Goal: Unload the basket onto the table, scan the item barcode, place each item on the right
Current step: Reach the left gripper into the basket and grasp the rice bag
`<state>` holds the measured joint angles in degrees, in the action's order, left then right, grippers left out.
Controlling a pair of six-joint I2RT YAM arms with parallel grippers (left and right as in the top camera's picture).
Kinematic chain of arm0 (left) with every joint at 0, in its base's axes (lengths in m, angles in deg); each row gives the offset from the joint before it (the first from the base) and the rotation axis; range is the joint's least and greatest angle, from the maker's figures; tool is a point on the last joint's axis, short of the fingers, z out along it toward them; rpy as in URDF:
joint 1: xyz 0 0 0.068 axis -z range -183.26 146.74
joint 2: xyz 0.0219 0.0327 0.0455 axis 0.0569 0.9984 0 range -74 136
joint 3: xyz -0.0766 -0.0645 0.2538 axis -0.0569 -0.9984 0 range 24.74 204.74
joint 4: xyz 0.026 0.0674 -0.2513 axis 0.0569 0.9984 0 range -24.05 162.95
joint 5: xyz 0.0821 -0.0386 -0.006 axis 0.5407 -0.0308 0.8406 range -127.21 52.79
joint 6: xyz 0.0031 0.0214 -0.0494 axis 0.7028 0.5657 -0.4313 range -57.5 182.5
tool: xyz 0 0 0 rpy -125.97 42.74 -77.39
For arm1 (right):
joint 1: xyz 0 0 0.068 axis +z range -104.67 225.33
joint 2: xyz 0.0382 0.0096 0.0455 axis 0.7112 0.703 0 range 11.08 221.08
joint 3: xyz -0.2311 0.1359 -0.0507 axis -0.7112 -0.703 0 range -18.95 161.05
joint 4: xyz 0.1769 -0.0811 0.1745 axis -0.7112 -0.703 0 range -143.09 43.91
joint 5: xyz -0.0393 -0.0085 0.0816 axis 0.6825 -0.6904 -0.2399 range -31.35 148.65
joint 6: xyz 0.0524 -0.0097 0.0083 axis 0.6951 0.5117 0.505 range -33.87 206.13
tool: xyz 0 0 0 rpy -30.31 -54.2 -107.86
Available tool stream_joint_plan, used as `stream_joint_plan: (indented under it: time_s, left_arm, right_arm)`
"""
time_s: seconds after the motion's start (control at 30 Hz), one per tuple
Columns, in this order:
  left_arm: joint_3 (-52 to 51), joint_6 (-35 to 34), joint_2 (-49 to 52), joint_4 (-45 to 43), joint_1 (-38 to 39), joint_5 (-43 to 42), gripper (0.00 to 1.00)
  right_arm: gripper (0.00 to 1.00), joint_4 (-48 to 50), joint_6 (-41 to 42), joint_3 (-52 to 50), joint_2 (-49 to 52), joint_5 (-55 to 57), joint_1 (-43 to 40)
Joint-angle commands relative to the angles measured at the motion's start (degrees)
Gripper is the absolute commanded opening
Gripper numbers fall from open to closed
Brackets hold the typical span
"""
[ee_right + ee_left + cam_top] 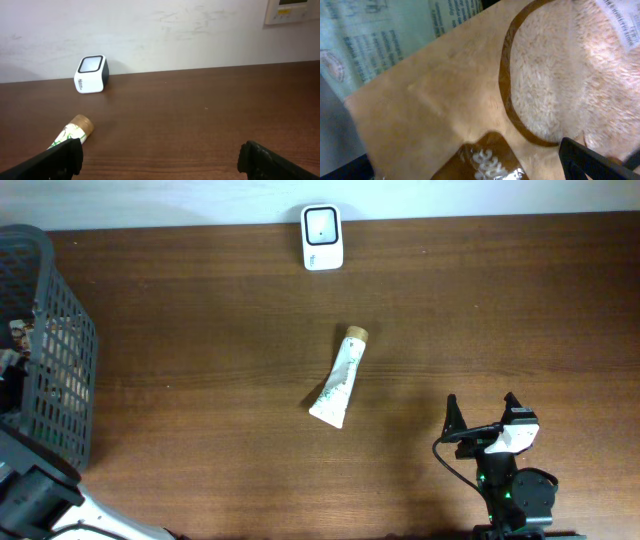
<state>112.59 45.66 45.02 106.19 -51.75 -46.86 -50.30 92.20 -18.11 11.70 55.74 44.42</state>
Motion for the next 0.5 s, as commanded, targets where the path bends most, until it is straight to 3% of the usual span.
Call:
stream_joint_plan:
  time_s: [0.0,0.17,0.4,0.47]
  left_arm:
    - [-0.72,0.72,5.55,-1.7,0.39,-3.54,0.99]
    - [-0.72,0.72,7.65,-5.62,0.39,-6.71,0.97]
    - [-0.72,0.72,7.65,-8.76,1.11,-6.69,0.69]
    - [-0.72,0.72,7.65,-9.55,1.81,-6.69,0.57]
  right_arm:
    - [0.98,0.09,0.39,-0.52,-0.44,-0.28,0.48]
    - [0.98,0.09,0.39,-0.52,-0.44,-0.28,0.48]
    - [0.98,0.09,0.39,-0.52,-0.44,-0.28,0.48]
    - [0.98,0.09,0.39,-0.52,-0.44,-0.28,0.48]
